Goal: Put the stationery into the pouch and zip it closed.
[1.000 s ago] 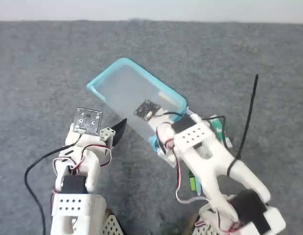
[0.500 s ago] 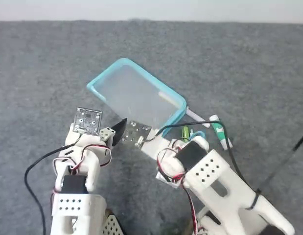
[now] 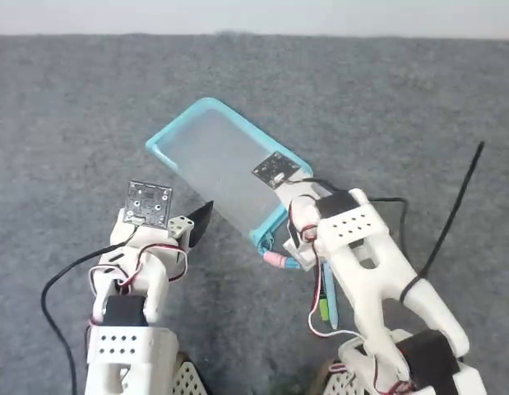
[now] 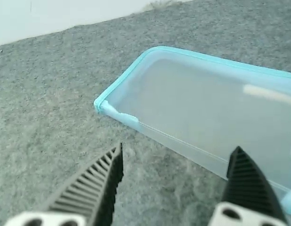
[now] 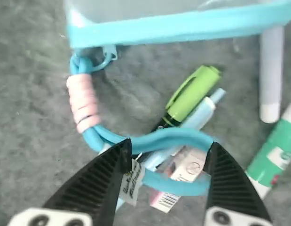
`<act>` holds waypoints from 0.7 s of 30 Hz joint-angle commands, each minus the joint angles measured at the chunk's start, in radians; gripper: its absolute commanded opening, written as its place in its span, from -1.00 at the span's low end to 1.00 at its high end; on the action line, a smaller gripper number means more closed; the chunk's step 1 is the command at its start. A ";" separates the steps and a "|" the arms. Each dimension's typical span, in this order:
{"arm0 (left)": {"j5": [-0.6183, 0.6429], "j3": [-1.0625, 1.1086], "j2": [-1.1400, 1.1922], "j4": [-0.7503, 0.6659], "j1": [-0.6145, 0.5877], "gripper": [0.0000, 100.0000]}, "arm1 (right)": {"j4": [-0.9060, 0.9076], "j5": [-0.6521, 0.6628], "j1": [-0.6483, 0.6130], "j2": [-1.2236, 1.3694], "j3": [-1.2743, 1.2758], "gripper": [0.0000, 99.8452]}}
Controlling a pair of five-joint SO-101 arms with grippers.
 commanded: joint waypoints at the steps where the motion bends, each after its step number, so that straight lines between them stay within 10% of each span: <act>1: 0.011 -0.013 0.005 -0.031 -0.006 -0.33 | 0.059 -0.006 -0.077 -0.005 -0.054 -0.52; 21: -0.020 -0.013 0.005 -0.032 -0.005 -0.33 | 0.073 -0.181 -0.289 -0.248 -0.017 -0.70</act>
